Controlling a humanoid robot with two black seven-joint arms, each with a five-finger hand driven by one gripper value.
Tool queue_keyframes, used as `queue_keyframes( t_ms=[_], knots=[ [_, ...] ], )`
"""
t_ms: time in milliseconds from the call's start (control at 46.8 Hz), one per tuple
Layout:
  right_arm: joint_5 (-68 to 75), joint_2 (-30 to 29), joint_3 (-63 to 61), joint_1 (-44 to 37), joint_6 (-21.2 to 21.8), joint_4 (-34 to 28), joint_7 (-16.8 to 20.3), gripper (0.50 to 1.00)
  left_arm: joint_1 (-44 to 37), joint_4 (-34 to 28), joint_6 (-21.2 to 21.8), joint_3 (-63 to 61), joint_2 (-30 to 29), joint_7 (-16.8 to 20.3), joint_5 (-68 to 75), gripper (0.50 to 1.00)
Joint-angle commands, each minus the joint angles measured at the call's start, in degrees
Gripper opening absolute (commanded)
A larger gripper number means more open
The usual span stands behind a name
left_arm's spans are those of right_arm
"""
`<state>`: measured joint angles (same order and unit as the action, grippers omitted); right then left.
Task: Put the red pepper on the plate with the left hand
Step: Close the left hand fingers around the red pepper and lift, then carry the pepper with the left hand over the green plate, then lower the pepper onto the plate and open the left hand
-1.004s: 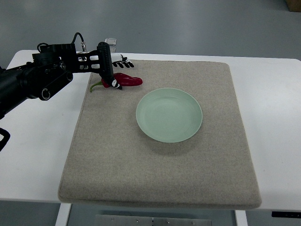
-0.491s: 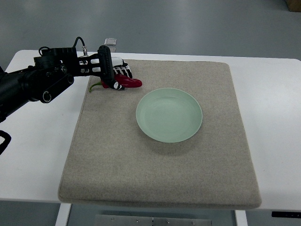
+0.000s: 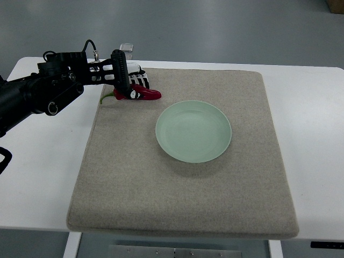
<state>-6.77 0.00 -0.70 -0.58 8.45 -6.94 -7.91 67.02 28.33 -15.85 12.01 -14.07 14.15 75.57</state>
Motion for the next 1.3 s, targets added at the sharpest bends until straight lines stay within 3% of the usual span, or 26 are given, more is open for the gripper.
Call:
queue_keyframes(
  t_ms=[0,556,1068,1197,1282],
  knots=[
    [0.0,0.0,0.0,0.0,0.0,0.0,0.0,0.928,0.2,0.3,0.0,0.6,0.0,0.1,-0.1,0.500],
    [0.0,0.0,0.0,0.1,0.0,0.0,0.0,0.928,1.5,16.7,1.0,0.8,-0.3,0.9,0.1,0.500],
    [0.0,0.0,0.0,0.0,0.0,0.0,0.0,0.928,0.4,22.6,0.6,0.4,1.0,1.0,-0.1,0.510],
    [0.0,0.0,0.0,0.1,0.0,0.0,0.0,0.928,-0.5,22.8,0.6,0.4,1.5,1.0,-0.1,0.548],
    [0.0,0.0,0.0,0.0,0.1,0.0,0.0,0.928,-0.8,22.8,0.6,0.2,2.1,0.9,-0.2,0.643]
  ],
)
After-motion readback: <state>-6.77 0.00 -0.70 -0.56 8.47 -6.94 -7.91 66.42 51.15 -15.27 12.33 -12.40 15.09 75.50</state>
